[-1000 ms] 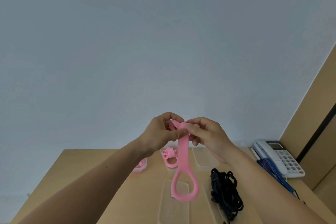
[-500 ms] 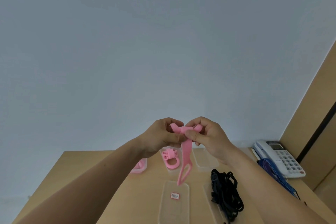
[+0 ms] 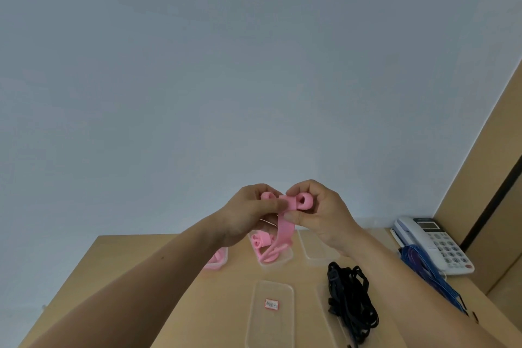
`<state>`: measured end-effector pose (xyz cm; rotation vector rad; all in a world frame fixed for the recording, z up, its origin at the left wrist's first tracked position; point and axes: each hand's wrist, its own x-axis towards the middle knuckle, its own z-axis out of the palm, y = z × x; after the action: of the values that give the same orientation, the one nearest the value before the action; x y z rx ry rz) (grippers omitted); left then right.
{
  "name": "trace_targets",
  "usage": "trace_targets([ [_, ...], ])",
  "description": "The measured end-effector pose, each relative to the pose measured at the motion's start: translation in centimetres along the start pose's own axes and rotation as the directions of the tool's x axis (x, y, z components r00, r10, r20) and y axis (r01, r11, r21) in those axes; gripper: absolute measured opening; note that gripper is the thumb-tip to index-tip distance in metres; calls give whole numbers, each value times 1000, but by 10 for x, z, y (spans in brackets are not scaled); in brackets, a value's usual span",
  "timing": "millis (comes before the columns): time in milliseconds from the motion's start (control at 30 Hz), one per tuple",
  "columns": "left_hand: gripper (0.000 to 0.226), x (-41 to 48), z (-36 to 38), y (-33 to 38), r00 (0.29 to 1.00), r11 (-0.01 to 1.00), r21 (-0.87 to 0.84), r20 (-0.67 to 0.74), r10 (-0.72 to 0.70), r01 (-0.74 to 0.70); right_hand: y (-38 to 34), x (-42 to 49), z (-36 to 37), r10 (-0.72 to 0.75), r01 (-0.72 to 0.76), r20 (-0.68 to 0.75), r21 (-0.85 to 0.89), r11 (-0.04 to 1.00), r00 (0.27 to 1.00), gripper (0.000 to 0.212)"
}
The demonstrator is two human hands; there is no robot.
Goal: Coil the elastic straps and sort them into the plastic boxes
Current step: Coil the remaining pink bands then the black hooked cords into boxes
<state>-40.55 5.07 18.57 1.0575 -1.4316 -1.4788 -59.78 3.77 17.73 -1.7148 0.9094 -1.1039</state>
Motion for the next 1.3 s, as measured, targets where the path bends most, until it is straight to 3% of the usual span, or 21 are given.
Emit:
trace_targets([
  [267,23,0,-7,-3,986,990,3,-95,138,-139,-7,6,0,172,-180,74,118,977,982,41],
  [433,23,-1,-9,-7,977,977,117,-94,192,-181,-3,9,4,186,-189,62,49,981,981,22],
  [567,31,-1,-11,-7,986,988,80,-92,139,-131,-3,9,7,142,-142,37,-9,990,989,38],
  [700,37,0,-12,-4,998,997,78,-64,25,-20,2,9,4,87,-87,28,-5,996,996,18],
  [833,35,0,-12,-2,999,995,97,-15,-33,35,6,7,4,48,-48,29,-11,999,998,13],
  [1033,39,1,-9,-1,1000,999,-48,-2,-25,25,10,5,0,31,-33,45,34,999,998,29],
  [1300,37,0,-9,-1,998,998,-37,-21,51,-52,9,4,2,84,-92,64,148,985,994,38],
])
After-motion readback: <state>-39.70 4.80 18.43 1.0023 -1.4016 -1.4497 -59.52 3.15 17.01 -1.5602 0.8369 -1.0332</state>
